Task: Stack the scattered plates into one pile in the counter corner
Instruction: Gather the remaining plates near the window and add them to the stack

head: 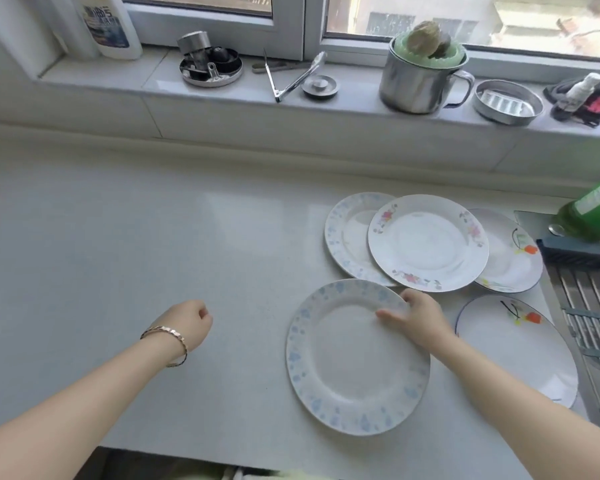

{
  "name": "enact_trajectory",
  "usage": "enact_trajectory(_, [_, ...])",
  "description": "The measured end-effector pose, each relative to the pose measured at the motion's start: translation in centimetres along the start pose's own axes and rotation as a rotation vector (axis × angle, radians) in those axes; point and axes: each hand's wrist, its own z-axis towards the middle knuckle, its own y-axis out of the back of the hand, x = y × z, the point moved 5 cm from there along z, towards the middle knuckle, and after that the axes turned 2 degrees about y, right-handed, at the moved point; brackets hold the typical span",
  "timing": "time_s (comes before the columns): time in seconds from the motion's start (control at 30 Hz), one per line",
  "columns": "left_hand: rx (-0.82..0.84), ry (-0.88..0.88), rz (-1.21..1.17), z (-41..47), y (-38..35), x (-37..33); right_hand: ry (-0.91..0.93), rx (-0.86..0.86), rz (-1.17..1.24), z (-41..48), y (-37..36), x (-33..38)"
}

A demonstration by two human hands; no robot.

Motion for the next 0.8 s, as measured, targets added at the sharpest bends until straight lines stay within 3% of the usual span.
enact_trajectory(0.1, [-0.043,0.036,-0.061,0.1,1.8,2.7,0.057,-0.037,0.009,-0.2,-1.0,3.6])
enact_trajectory(0.37, [-0.237,0.12,-0.232,-0.3,9.7,13.4,0.126,0.023,0.37,-2.6,-8.8,15.4])
enact_trajectory(0.6, [-0.403,0.182,-0.271,-1.2,19.0,28.0,0.213,0.123,0.515,-5.9,-20.8,29.8])
enact_trajectory(0.8, [-0.432,0.266,-0.226,-2.6,24.5,41.6,0.233,0.197,0.554,-10.3,-32.8,39.9])
